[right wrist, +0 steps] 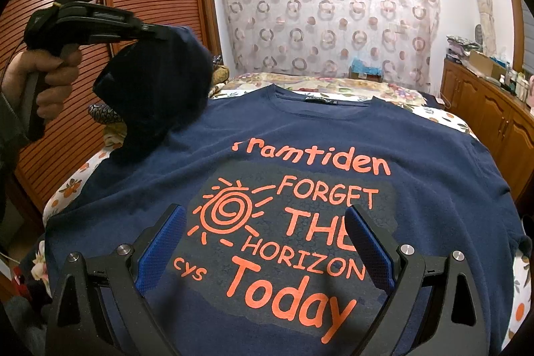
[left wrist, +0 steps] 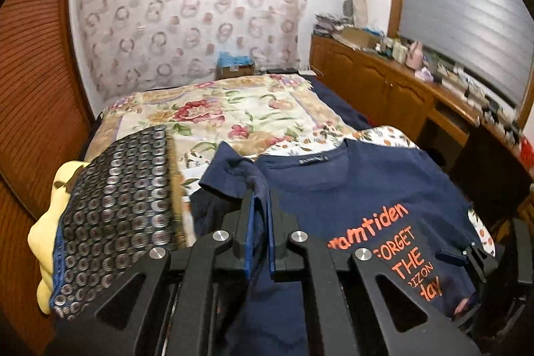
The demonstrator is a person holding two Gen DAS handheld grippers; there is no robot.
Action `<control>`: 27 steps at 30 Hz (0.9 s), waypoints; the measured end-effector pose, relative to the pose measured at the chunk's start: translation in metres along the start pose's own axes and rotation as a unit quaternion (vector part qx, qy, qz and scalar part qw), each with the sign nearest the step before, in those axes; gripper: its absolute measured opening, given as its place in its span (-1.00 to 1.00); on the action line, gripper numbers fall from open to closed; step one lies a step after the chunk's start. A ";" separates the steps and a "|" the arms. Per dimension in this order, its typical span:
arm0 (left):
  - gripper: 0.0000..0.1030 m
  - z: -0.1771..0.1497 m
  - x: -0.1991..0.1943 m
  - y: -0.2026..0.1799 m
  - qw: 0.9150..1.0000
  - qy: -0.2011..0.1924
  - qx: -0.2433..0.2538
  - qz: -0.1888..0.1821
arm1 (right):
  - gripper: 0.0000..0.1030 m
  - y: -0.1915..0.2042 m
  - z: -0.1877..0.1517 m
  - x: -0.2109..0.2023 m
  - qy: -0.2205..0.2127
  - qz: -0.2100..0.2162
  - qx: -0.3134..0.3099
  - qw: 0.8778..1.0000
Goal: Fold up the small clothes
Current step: 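Fold the held sleeve across the shirt body with the left tool, release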
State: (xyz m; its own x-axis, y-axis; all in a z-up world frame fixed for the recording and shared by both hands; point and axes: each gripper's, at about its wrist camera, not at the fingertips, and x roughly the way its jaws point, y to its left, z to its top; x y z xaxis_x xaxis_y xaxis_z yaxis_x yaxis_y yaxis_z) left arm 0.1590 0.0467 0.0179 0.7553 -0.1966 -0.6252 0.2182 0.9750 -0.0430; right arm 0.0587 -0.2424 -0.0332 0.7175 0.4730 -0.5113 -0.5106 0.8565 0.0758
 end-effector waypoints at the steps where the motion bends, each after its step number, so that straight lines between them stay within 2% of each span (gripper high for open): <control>1: -0.67 -0.001 0.003 -0.005 1.000 0.002 0.004 -0.010 | 0.87 -0.001 0.000 0.000 0.000 0.000 0.001 1.000; 2: -0.58 -0.003 0.002 -0.008 1.000 0.002 0.004 -0.013 | 0.87 -0.001 0.000 0.000 0.000 0.000 0.002 1.000; 4: -0.13 -0.009 -0.002 -0.007 1.000 -0.001 0.003 -0.014 | 0.87 -0.002 0.000 0.000 0.000 0.001 0.003 1.000; 6: 0.00 -0.012 -0.004 -0.004 1.000 0.001 0.001 -0.018 | 0.87 -0.002 -0.001 0.000 -0.001 0.002 0.004 1.000; 8: 0.23 -0.021 -0.007 -0.001 1.000 0.003 0.000 -0.014 | 0.87 -0.003 0.000 0.001 0.000 0.002 0.005 1.000; 9: 0.48 -0.026 -0.009 0.000 1.000 0.003 -0.001 -0.011 | 0.87 -0.003 -0.001 0.001 0.000 0.002 0.005 1.000; 10: 0.60 -0.034 -0.012 0.004 1.000 0.001 -0.003 -0.006 | 0.87 -0.003 0.000 0.001 0.000 0.002 0.006 1.000; 20: 0.60 -0.107 -0.006 0.020 0.999 0.032 -0.033 0.020 | 0.87 -0.008 0.001 0.005 0.011 0.011 0.008 1.000; 27: 0.60 -0.135 0.014 0.030 0.996 0.071 -0.040 0.038 | 0.81 -0.013 0.014 0.011 0.030 0.039 0.000 0.999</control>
State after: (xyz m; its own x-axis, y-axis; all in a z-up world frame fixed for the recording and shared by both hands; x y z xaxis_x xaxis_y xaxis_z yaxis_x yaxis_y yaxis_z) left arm 0.0932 0.0870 -0.0974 0.6713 -0.1100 -0.7330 0.1085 0.9929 -0.0496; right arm 0.0800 -0.2457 -0.0280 0.6467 0.5244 -0.5538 -0.5630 0.8181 0.1171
